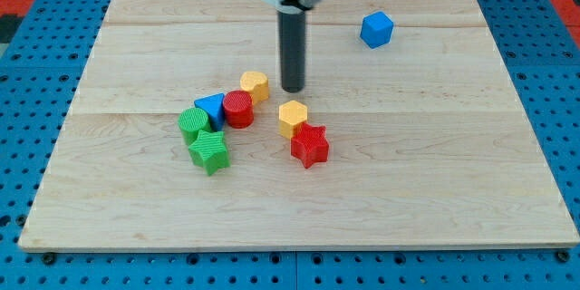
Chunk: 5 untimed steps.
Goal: Place the yellow heart parallel left to the blue cube
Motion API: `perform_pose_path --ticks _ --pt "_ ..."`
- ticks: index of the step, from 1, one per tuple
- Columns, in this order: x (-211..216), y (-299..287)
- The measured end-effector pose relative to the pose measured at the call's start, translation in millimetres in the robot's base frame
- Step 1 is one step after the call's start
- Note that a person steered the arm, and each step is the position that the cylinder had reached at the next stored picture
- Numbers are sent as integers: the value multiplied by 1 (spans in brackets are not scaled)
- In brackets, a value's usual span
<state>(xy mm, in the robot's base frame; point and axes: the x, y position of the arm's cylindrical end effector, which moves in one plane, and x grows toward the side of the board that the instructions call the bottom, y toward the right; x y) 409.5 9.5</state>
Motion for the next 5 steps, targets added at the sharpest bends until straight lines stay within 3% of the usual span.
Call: perform_pose_path --ticks 1,4,5 --pt "10 -53" --pt "-52 -184" --pt "-74 -163"
